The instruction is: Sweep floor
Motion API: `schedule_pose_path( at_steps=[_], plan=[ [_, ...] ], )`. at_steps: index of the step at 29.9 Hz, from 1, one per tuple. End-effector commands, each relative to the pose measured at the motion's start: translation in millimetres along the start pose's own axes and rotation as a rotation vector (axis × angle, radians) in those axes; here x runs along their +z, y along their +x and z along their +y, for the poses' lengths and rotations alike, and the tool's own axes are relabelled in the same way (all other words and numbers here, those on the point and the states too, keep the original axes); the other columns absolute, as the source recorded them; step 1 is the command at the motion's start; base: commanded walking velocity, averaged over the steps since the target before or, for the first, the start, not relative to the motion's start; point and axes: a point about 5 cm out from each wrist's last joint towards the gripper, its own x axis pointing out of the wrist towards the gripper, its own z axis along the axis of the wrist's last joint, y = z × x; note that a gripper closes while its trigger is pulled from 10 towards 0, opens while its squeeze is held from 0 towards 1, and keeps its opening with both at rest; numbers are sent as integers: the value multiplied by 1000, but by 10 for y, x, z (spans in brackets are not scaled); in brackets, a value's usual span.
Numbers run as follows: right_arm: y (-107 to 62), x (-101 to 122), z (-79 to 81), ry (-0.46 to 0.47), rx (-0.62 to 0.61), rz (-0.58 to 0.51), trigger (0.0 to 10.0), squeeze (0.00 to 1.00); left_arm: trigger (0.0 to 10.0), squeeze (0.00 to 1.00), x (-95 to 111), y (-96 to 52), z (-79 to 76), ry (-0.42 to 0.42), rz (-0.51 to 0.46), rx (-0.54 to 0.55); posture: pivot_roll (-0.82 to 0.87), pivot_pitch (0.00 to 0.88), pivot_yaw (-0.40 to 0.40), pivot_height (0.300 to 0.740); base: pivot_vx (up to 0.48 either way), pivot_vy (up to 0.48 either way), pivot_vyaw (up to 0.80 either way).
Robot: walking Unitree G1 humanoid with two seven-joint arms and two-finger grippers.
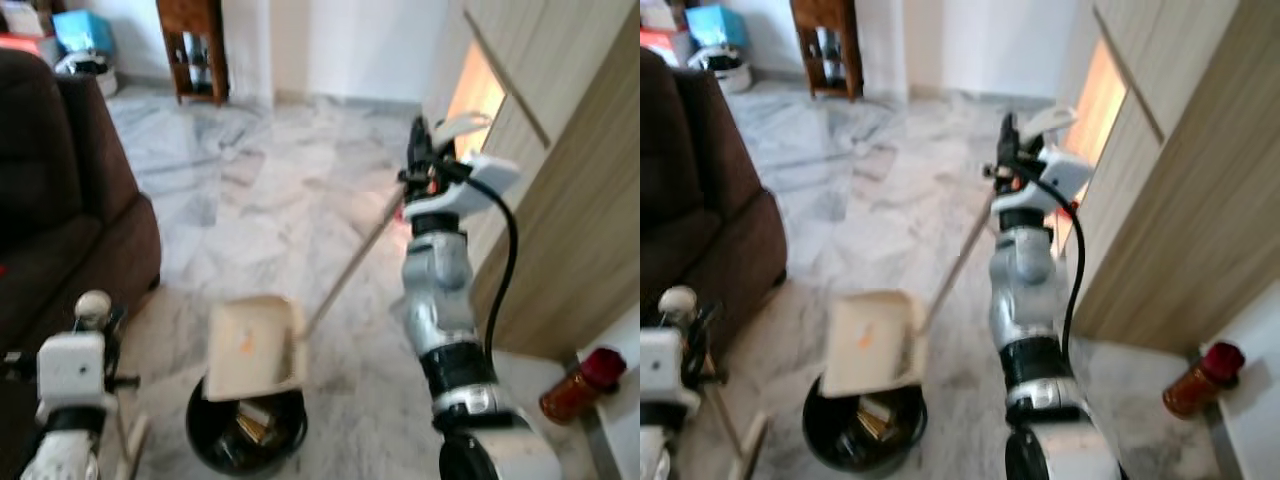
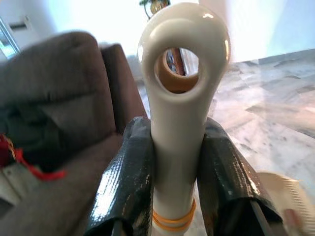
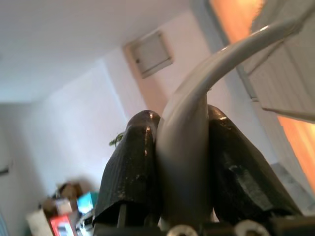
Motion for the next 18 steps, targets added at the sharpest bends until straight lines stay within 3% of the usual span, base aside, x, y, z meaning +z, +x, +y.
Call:
schedule_pose_path(
  at_steps=[1,18],
  plan=[
    [19,80,-63,0,-19,-40,10000,0,10000,0,93,5,-3,13,-49,-1,158,0,22,740,0,0,0],
    [-64,80,165,-12,134,-55,10000,0,10000,0,83,12,-16,11,-50,-4,155,0,21,740,0,0,0]
  ],
)
